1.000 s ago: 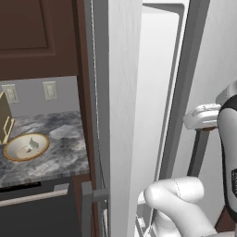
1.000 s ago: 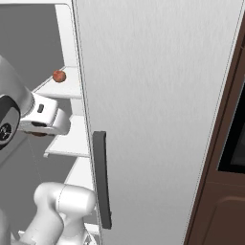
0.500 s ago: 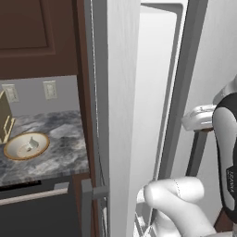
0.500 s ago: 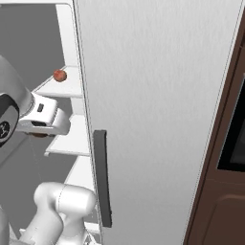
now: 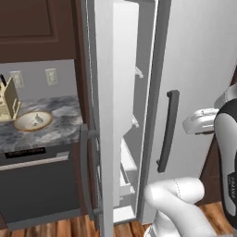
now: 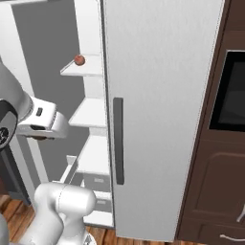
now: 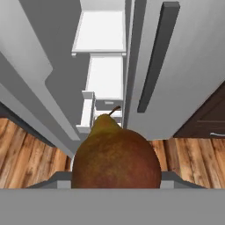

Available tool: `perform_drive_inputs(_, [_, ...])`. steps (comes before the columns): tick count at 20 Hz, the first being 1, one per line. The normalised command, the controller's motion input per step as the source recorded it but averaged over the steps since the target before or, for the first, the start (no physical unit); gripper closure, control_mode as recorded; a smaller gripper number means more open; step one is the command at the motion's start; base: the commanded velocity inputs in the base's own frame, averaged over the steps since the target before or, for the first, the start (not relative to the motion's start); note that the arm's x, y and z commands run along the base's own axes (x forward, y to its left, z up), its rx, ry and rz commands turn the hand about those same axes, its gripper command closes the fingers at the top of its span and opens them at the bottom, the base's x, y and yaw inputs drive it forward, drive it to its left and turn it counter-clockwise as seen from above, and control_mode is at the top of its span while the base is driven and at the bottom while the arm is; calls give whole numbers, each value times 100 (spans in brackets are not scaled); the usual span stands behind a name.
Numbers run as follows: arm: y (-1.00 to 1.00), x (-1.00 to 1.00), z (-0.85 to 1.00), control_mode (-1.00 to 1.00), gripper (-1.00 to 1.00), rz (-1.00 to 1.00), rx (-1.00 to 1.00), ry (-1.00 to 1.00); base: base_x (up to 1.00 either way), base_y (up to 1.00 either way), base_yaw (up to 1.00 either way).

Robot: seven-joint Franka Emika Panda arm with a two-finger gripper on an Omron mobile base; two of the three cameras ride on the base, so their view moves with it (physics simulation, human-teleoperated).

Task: Take the garlic, peach, and pear from the freezer and place them in the bowl on the counter.

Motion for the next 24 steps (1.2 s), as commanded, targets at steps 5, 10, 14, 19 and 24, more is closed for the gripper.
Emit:
perform_drive_inputs(5, [0,0,0,100,100,0,0,0,-26,100,0])
perform_drive_inputs(10, [0,0,0,100,100,0,0,0,-33,95,0])
perform_drive_inputs(14, [0,0,0,100,100,0,0,0,-99,26,0])
perform_drive_inputs(19, [0,0,0,100,100,0,0,0,-65,4,0])
perform_drive_inputs(24, [0,0,0,100,100,0,0,0,-12,96,6])
